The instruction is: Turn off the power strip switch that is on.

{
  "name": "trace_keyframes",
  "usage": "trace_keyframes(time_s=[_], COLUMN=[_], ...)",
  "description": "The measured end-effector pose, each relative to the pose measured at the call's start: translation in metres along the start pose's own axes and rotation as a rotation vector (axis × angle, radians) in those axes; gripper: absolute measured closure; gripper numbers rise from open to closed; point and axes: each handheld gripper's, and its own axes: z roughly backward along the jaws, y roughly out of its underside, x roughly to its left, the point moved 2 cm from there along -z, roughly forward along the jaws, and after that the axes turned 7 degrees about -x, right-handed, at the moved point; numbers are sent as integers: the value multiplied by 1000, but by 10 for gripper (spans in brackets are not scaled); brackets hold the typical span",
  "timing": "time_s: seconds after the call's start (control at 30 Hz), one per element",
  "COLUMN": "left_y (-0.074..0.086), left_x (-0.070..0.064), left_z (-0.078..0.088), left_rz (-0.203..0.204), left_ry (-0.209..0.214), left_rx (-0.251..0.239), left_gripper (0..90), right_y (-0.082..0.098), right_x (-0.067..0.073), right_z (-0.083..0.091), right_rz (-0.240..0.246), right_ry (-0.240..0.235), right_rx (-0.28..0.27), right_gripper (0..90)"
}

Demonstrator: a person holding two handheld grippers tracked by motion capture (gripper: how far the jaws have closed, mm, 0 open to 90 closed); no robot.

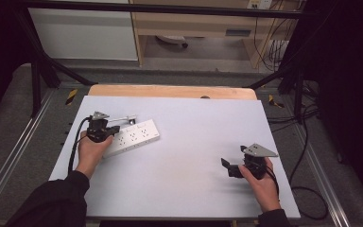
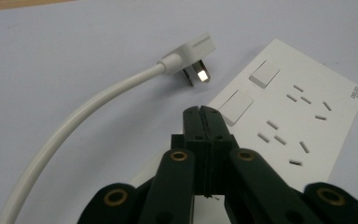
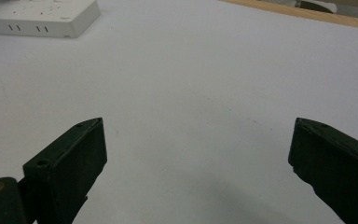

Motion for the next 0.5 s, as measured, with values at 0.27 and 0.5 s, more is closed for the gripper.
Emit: trace_keyframes(time_s=[0.27, 0.5], left_y=[1, 1], left_x=[-1, -3], left_z=[-3, -9], left_rz=[0, -7], left_ry=[1, 7], left_rx=[8, 6], left_gripper=[900, 900], right_y=[0, 0], right_x=[1, 1], right_z=[-1, -1], right_rz=[0, -2], right_ry=[-5, -5], right_rx=[5, 8], right_gripper=[50, 50])
